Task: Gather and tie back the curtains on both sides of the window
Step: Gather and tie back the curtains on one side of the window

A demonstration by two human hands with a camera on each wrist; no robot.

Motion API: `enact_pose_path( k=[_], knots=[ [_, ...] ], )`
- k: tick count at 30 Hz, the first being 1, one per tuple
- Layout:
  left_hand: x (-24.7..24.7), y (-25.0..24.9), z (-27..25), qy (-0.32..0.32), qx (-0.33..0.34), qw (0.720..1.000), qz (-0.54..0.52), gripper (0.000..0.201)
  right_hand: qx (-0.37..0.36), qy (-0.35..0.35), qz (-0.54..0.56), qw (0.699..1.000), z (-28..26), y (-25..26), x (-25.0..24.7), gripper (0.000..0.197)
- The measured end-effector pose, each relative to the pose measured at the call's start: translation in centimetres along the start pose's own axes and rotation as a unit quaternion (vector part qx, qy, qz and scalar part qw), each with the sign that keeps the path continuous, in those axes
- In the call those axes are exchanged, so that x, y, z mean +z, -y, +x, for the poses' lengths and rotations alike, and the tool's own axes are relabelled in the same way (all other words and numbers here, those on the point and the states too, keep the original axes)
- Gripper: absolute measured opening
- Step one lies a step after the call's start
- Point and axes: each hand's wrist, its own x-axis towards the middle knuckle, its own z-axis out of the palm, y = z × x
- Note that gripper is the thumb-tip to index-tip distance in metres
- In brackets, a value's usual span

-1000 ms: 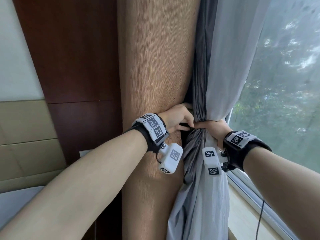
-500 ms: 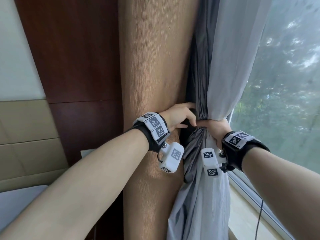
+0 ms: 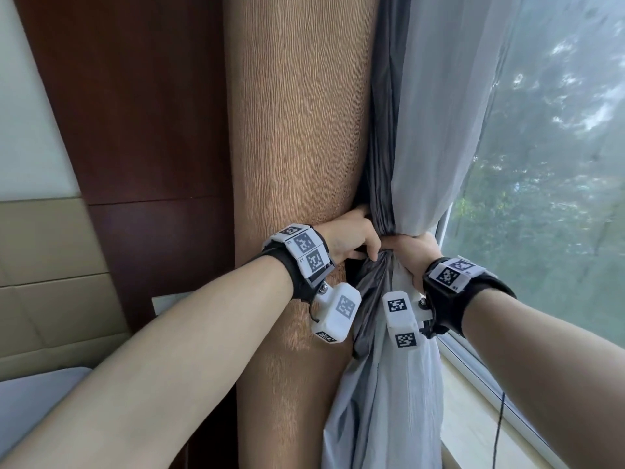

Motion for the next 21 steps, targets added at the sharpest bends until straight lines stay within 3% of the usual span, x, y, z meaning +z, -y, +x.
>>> enact_pose_path(
  k=[3,11,16,21],
  knots=[
    [-0.6,0.2,0.0,0.021,0.008,1.0,0.002,0.087,-0.026,-0.028,0.006,0.999,-0.2,0.0,0.2,0.031],
    [-1.6,0.5,-0.1,0.031,-0.001,0.999,0.012,0.088,-0.005,-0.002,-0.006,1.0,0.2,0.3,0.2,0.025],
    [-2.0,0.6,-0.2,-0.002,-0.015,1.0,0.005,0.082,0.016,0.027,-0.02,0.999,0.4,0.2,0.7,0.043],
    [-1.7,1.0,0.6,-0.027,-0.019,0.999,-0.043,0.093,0.027,0.061,-0.032,0.997,0.1,0.8,1.0,0.06]
  ],
)
